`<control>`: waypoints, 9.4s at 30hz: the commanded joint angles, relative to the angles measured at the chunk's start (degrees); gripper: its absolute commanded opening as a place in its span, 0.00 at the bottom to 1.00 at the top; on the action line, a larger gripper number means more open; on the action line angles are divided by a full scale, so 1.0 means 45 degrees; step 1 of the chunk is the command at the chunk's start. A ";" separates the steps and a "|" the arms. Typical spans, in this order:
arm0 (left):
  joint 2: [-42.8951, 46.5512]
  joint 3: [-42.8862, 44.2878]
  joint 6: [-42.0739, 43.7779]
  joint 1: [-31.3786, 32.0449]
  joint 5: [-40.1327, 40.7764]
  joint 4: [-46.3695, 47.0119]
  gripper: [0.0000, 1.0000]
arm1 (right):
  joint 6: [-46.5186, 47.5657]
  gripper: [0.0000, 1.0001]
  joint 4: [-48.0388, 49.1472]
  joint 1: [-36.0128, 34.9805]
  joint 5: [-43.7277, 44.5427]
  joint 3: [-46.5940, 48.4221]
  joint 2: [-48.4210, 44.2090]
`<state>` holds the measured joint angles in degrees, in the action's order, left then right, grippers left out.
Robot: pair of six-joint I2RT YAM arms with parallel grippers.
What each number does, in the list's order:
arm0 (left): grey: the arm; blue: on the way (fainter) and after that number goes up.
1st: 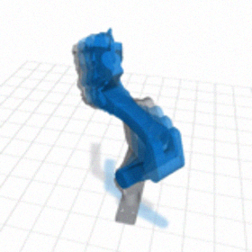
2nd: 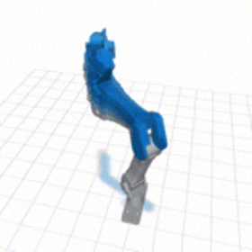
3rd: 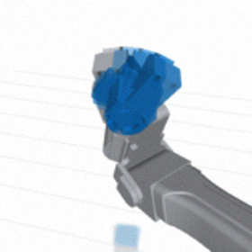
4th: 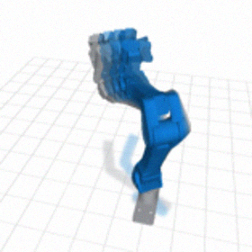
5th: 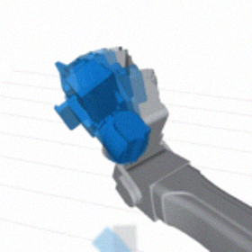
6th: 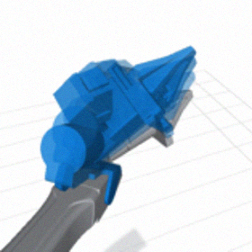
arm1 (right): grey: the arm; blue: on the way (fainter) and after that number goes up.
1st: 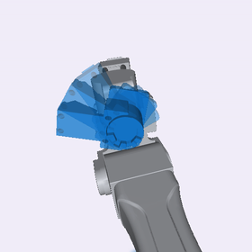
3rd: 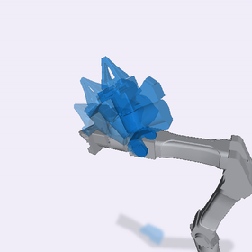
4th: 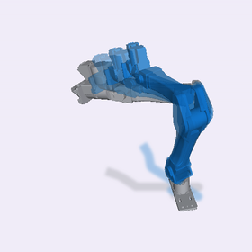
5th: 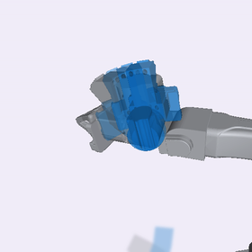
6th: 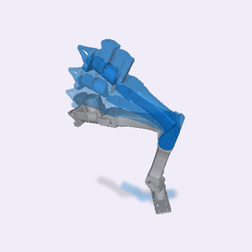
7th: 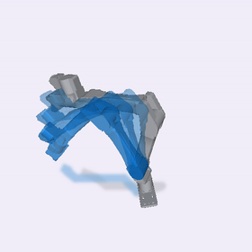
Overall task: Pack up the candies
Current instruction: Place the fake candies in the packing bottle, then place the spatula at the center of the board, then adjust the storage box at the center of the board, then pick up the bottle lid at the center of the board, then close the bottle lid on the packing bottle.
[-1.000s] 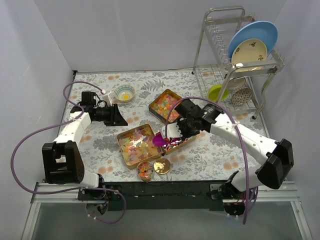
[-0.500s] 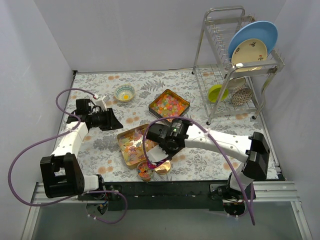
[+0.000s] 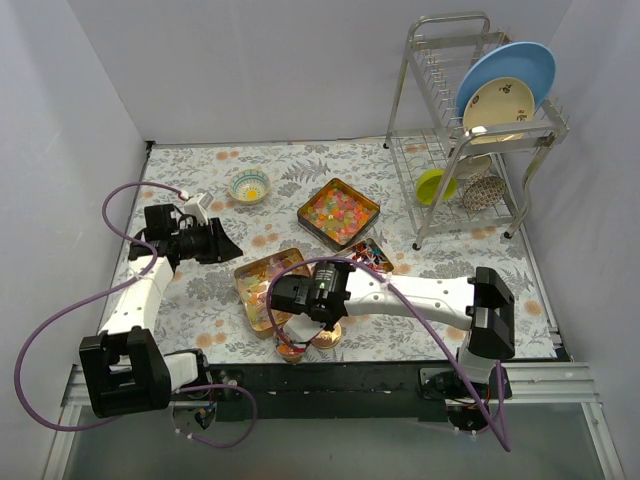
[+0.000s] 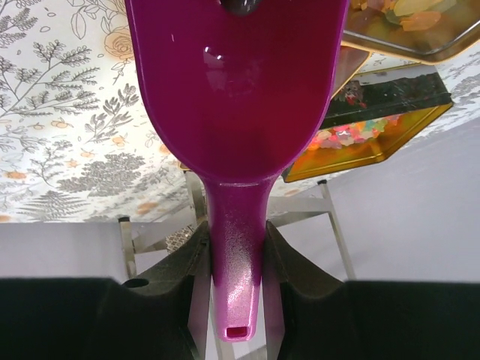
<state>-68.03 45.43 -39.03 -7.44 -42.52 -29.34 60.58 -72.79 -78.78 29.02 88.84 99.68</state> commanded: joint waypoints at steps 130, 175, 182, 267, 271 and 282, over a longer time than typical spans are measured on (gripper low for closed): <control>-1.2869 1.1602 0.3244 0.4681 0.3610 0.0427 0.00 | -0.4946 0.01 1.0590 0.9441 -0.9105 -0.1483 0.2378; -0.4846 0.7308 0.0587 0.3646 0.1401 -0.2131 0.98 | 0.4507 0.98 0.6331 0.6007 -1.5844 -0.5932 -0.2034; -0.2972 0.6272 0.0137 0.3256 0.2691 -0.2131 0.98 | 0.4234 0.97 0.6587 0.4910 -1.5413 -0.5485 -0.1000; -0.0722 0.5452 -0.0586 0.0541 0.3102 -0.1663 0.98 | 0.1323 0.76 0.3814 0.1492 -1.0861 0.0552 0.2028; -0.0664 0.5296 -0.0527 0.0482 0.3024 -0.1663 0.98 | 0.1343 0.77 0.3599 0.1394 -1.1018 0.0454 0.2126; -0.0878 0.5178 -0.0488 0.0424 0.2790 -0.1546 0.98 | 0.1324 0.78 0.3598 0.1180 -1.0824 0.0454 0.2380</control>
<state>-73.28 69.21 -42.00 -5.15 -28.73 -36.18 66.22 -55.42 -72.84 -19.64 91.22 109.82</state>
